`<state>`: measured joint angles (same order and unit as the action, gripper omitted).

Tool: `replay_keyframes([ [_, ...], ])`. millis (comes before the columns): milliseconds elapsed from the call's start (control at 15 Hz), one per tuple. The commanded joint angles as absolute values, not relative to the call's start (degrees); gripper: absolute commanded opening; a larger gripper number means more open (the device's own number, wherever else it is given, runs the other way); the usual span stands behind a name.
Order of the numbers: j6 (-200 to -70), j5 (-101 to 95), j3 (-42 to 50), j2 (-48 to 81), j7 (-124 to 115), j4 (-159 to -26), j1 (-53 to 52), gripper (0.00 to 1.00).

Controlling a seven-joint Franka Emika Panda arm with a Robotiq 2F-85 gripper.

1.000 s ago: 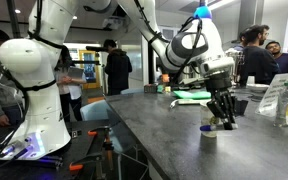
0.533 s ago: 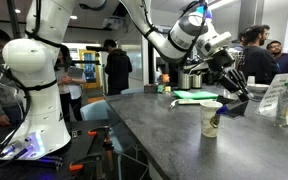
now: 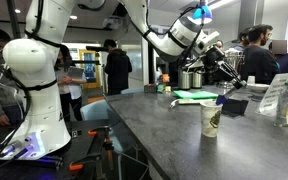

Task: Put the marker in the cup

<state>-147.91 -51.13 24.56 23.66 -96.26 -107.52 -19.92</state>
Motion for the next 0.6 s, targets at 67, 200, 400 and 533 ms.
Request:
replay_keyframes([
  [67,-144.38,-58.12,18.6,23.09,-101.07,-106.44,-17.32,0.04],
  [200,-144.73,-61.44,16.75,23.53,-103.99,-106.06,-16.54,0.04],
  [400,-143.28,-63.8,13.6,24.14,-104.65,-105.82,-14.61,0.04],
  [533,-142.39,-65.59,12.11,24.52,-104.87,-105.89,-13.61,0.04],
])
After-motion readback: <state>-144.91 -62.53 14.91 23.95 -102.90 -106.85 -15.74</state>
